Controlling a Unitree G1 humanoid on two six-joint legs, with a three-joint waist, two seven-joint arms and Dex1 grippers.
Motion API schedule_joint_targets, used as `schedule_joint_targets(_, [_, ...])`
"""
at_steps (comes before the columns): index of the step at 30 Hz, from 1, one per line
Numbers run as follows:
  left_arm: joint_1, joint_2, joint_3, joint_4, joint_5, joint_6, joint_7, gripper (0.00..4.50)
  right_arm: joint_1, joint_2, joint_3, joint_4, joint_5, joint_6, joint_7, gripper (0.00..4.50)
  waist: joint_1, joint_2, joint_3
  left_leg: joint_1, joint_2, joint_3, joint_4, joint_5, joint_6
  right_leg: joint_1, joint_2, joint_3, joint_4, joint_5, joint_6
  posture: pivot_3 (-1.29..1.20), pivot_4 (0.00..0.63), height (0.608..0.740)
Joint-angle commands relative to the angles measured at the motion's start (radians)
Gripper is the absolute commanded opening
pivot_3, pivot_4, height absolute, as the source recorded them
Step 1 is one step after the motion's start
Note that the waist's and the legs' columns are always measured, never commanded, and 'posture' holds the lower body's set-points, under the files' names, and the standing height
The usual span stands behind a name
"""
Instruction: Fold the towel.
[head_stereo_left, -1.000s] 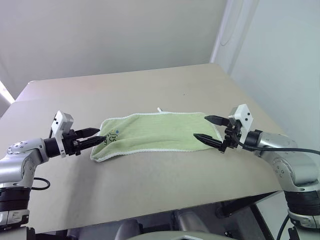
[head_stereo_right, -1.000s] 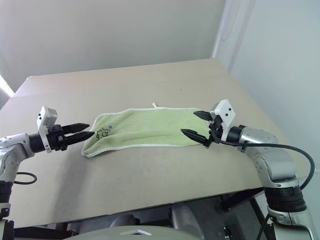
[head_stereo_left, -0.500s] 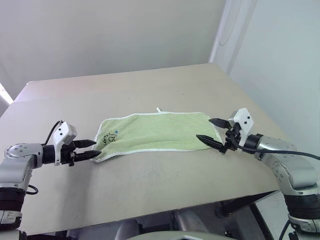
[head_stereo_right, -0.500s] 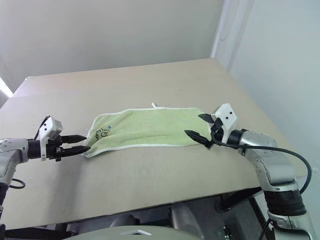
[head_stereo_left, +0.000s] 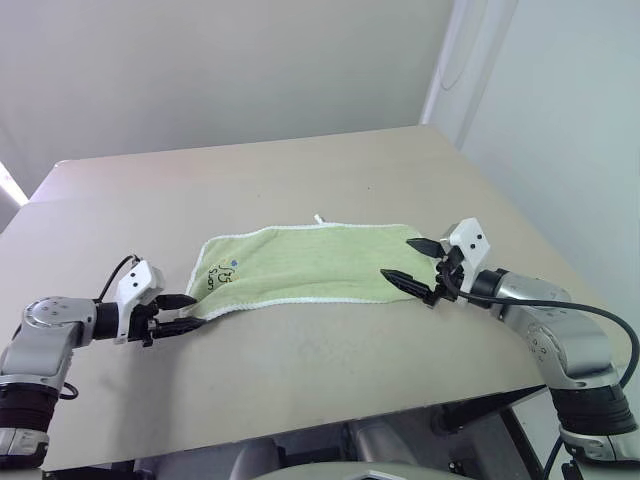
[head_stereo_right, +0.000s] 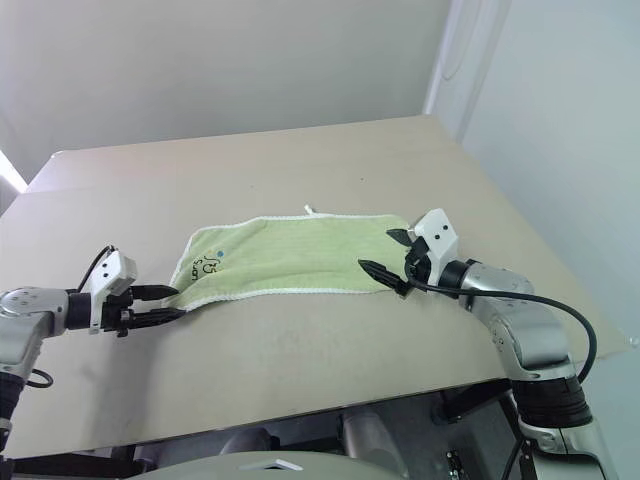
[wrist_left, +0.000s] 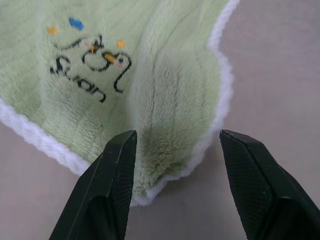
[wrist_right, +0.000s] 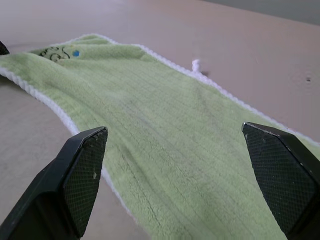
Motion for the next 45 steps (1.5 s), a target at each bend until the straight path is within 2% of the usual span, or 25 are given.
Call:
schedule_joint_targets(1, [-0.064, -0.024, -0.026, 0.109, 0.052, -0.093, 0.011, 2.78, -0.012, -0.021, -0.036, -0.043, 0.002, 0.003, -0.011, 4.50, 0.000, 0.000, 0.000, 0.000, 0.000, 0.000, 0.000, 0.000, 0.000, 0.000, 0.000, 0.000, 0.000, 0.000, 0.000, 0.00, 0.000, 0.712])
schedule_joint_targets(6, [-0.167, -0.092, -0.059, 0.327, 0.118, -0.239, 0.053, 2.78, -0.004, -0.025, -0.050, -0.050, -0.004, 0.008, -0.031, 4.50, 0.005, 0.001, -0.001, 0.003, 0.000, 0.000, 0.000, 0.000, 0.000, 0.007, 0.000, 0.000, 0.000, 0.000, 0.000, 0.00, 0.000, 0.712])
schedule_joint_targets(7, [-0.185, -0.105, -0.057, 0.357, 0.116, -0.250, 0.048, 2.62, -0.001, -0.026, -0.051, -0.050, -0.008, 0.008, -0.036, 4.50, 0.006, 0.001, -0.001, 0.004, 0.000, 0.000, 0.000, 0.000, 0.000, 0.008, 0.000, 0.000, 0.000, 0.000, 0.000, 0.00, 0.000, 0.712])
schedule_joint_targets(9, [-0.202, -0.113, -0.060, 0.391, 0.109, -0.263, 0.002, 2.19, 0.005, -0.029, -0.051, -0.055, -0.013, 0.008, -0.041, 4.50, 0.010, 0.001, -0.001, 0.012, 0.000, 0.000, 0.000, 0.000, 0.000, 0.012, 0.000, 0.000, 0.000, 0.000, 0.000, 0.00, 0.000, 0.712])
schedule_joint_targets(10, [-0.208, -0.114, -0.060, 0.404, 0.103, -0.264, -0.024, 1.79, 0.010, -0.032, -0.055, -0.061, -0.011, 0.011, -0.042, 4.50, 0.011, 0.001, -0.001, 0.016, 0.000, 0.000, 0.000, 0.000, 0.000, 0.013, 0.000, 0.000, 0.000, 0.000, 0.000, 0.00, 0.000, 0.712])
schedule_joint_targets(15, [-0.249, -0.099, -0.029, 0.408, 0.035, -0.168, -0.147, 0.05, 0.055, -0.065, -0.093, -0.083, 0.015, 0.062, -0.034, 4.50, 0.018, 0.001, -0.001, 0.015, 0.000, 0.000, -0.001, 0.000, 0.000, 0.012, 0.000, 0.000, -0.001, 0.000, 0.000, 0.00, 0.000, 0.712])
schedule_joint_targets(17, [-0.260, -0.090, -0.023, 0.408, 0.027, -0.147, -0.172, 0.02, 0.072, -0.077, -0.103, -0.094, 0.026, 0.083, -0.024, 4.50, 0.020, -0.001, 0.000, 0.015, 0.000, 0.000, -0.001, 0.000, 0.000, 0.012, 0.000, 0.000, -0.002, -0.001, 0.000, 0.00, 0.000, 0.712])
schedule_joint_targets(20, [-0.309, -0.080, 0.002, 0.397, -0.005, -0.076, -0.196, 0.02, 0.110, -0.131, -0.110, -0.125, 0.066, 0.213, -0.010, 4.50, 0.024, -0.002, 0.001, 0.014, 0.000, 0.000, -0.002, 0.000, 0.000, 0.011, 0.000, 0.000, -0.002, -0.001, 0.000, 0.00, 0.000, 0.712])
schedule_joint_targets(25, [-0.423, -0.106, 0.032, 0.325, -0.025, 0.070, -0.076, 0.02, 0.141, -0.152, -0.131, -0.078, 0.071, 0.297, -0.042, 4.50, 0.025, -0.008, 0.002, 0.015, 0.000, 0.000, -0.001, 0.000, 0.000, 0.012, 0.000, 0.000, -0.002, -0.001, 0.000, 0.00, 0.000, 0.712])
schedule_joint_targets(32, [-0.439, -0.152, 0.025, 0.292, -0.008, 0.088, 0.027, 0.02, 0.143, -0.110, -0.084, 0.076, -0.037, 0.233, -0.117, 4.50, 0.020, -0.007, 0.003, 0.015, 0.000, 0.001, -0.004, 0.000, 0.000, 0.011, 0.000, 0.001, -0.003, -0.001, 0.000, 0.00, 0.000, 0.712])
schedule_joint_targets(45, [-0.407, -0.158, 0.024, 0.259, -0.008, 0.068, 0.047, 0.02, 0.062, -0.061, 0.002, 0.117, -0.075, 0.172, -0.065, 4.50, 0.019, -0.013, 0.004, 0.016, 0.000, 0.000, -0.003, 0.000, 0.000, 0.011, 0.001, 0.001, -0.002, -0.001, -0.001, 0.00, 0.000, 0.712])
